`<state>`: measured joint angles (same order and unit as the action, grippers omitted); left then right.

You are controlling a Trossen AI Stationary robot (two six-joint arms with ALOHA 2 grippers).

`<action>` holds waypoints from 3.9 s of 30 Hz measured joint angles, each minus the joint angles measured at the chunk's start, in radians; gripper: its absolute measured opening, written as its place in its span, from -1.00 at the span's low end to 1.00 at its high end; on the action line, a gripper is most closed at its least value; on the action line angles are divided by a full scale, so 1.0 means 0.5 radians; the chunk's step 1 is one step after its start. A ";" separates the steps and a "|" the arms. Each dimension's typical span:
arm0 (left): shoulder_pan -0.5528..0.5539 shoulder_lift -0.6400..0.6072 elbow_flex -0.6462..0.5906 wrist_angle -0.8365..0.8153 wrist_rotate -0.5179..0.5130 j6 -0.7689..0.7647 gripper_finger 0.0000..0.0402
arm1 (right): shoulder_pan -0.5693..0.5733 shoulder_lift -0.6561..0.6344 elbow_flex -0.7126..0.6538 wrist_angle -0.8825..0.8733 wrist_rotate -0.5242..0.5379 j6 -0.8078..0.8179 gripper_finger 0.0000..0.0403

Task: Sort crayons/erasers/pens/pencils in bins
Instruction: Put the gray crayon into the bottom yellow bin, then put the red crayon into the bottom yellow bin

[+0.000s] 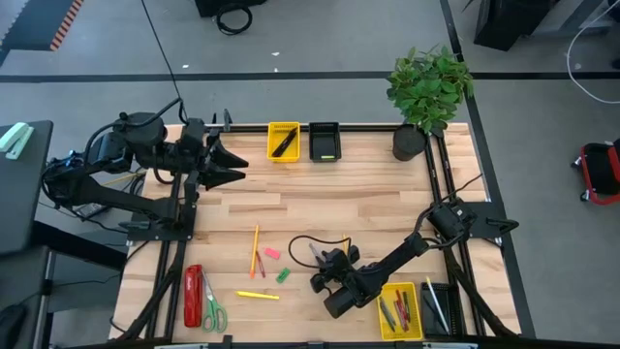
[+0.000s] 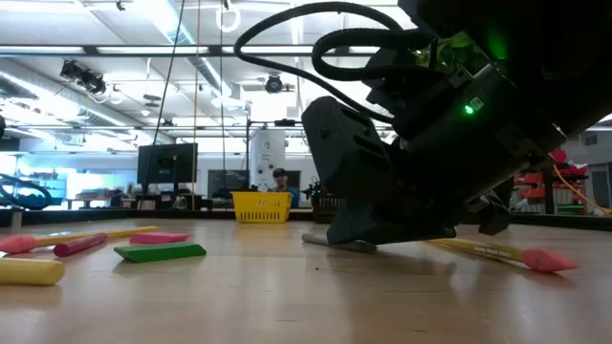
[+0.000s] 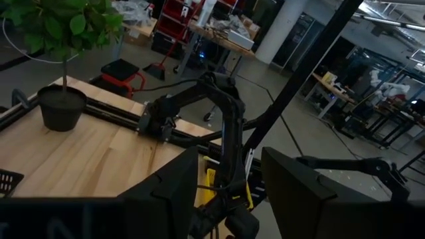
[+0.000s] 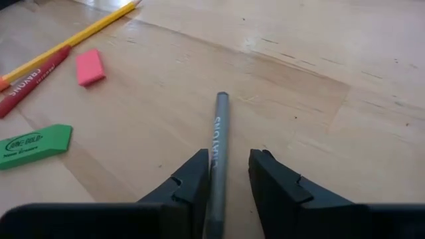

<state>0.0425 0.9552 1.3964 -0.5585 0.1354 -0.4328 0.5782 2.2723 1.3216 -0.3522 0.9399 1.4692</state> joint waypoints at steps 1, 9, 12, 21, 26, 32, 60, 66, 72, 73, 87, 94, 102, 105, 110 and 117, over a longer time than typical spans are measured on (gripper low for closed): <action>0.000 0.000 0.000 0.001 -0.001 -0.001 -0.12 | 0.001 0.001 0.000 0.001 0.005 -0.010 -0.46; 0.000 0.000 0.000 0.000 0.000 0.000 -0.14 | -0.001 0.004 -0.003 0.000 0.012 -0.124 -0.67; 0.000 0.000 0.000 0.000 0.000 -0.001 -0.14 | -0.001 -0.006 -0.002 0.009 0.008 -0.123 -0.77; 0.000 0.000 0.000 0.061 0.000 0.000 -0.17 | -0.010 -0.029 0.116 -0.101 -0.089 -0.134 -0.85; 0.001 -0.008 0.000 0.115 -0.001 -0.001 -0.17 | -0.009 -0.135 0.277 -0.308 -0.206 -0.166 -0.85; 0.000 -0.048 0.001 0.159 -0.001 0.027 -0.18 | 0.004 -0.440 0.304 -0.452 -0.181 -0.284 -0.86; 0.001 -0.209 0.001 0.092 -0.169 0.122 -0.20 | 1.064 -0.970 0.139 -1.325 -0.989 1.074 -0.81; 0.000 -0.210 0.001 0.090 -0.180 0.027 -0.24 | 1.061 -0.971 -0.042 -1.323 -1.099 1.103 -0.81; 0.000 -0.191 0.001 0.090 -0.185 0.014 -0.31 | 1.045 -0.971 -0.193 -1.194 -1.096 1.124 -0.81; 0.000 -0.185 0.001 0.087 -0.190 0.014 -0.32 | 1.040 -0.971 -0.211 -1.163 -1.094 1.123 -0.81; 0.000 -0.107 0.000 -0.015 -0.196 -0.017 -0.37 | 1.034 -0.971 -0.240 -1.019 -1.090 1.073 -0.53; -0.002 -0.072 0.000 -0.019 -0.195 -0.069 -0.39 | 1.022 -0.971 -0.213 -0.925 -1.106 1.089 -0.30; -0.002 -0.068 0.000 -0.006 -0.006 -0.197 -0.39 | 0.868 -1.021 -0.064 -0.926 -0.930 1.180 -0.33; -0.002 -0.068 0.000 -0.005 0.079 -0.197 -0.40 | 0.770 -1.020 -0.025 -0.918 -0.892 1.139 -0.34; -0.002 -0.068 0.000 0.047 0.197 -0.099 -0.41 | 0.567 -1.020 -0.006 -0.929 -0.863 1.038 -0.35; -0.002 -0.081 0.000 0.034 0.315 0.066 -0.38 | 0.299 -1.020 -0.006 -0.938 -0.604 1.027 -0.35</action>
<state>0.0418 0.9146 1.3964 -0.5417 0.2931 -0.3996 0.7279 1.7622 1.3186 -0.8214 0.6376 1.9829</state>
